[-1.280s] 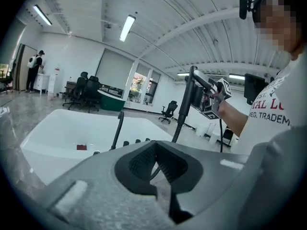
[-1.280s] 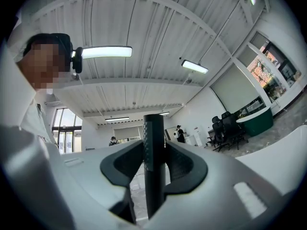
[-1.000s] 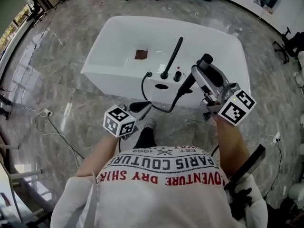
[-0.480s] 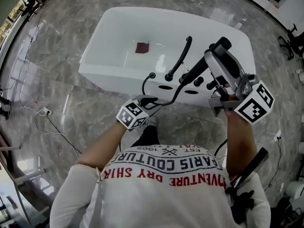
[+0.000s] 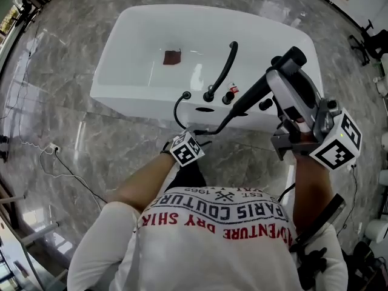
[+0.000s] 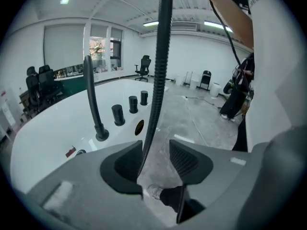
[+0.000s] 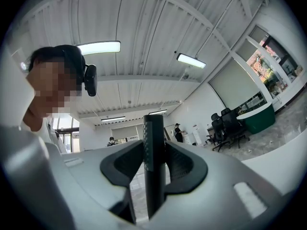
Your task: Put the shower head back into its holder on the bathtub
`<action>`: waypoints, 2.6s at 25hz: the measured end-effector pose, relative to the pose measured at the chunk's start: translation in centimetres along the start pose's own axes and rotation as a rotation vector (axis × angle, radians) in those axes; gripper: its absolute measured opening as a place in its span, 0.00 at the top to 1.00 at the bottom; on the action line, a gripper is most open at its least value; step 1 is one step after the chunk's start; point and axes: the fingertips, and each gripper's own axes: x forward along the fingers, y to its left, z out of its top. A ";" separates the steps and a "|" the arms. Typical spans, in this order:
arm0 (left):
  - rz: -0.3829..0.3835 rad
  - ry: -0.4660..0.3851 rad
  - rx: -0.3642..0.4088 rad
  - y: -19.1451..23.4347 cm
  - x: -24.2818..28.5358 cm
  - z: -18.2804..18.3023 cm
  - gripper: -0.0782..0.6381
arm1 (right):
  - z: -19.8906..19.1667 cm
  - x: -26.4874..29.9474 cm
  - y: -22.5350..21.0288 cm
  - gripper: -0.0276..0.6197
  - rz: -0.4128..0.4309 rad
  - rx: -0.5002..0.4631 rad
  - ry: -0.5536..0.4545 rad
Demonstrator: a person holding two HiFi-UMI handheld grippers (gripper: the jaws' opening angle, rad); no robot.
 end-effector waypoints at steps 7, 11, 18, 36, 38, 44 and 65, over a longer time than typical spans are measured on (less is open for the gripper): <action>0.031 0.027 0.019 -0.6 4.3 0.2 0.62 | 1.3 -2.0 0.8 0.74 0.035 0.038 -0.013; 0.021 0.064 0.027 -0.1 4.7 -1.6 0.74 | 1.0 -1.8 0.3 0.74 0.001 0.026 -0.005; -0.002 0.109 0.059 0.1 3.8 -3.3 0.80 | 0.3 -1.9 -0.5 0.74 -0.037 0.016 -0.001; 0.229 -0.114 -0.110 4.1 -9.8 -2.7 0.80 | -5.4 -5.8 -3.7 0.74 -0.203 -0.044 0.092; 0.286 -0.159 -0.125 5.7 -12.0 -1.2 0.80 | -6.5 -6.3 -3.7 0.74 -0.208 -0.013 0.102; 0.424 -0.245 -0.051 8.1 -17.2 3.8 0.81 | -9.2 -8.6 -2.9 0.74 -0.216 0.093 0.092; 0.460 -0.439 0.210 11.3 -25.0 20.0 0.81 | -6.7 -7.7 -2.8 0.74 -0.229 0.071 -0.003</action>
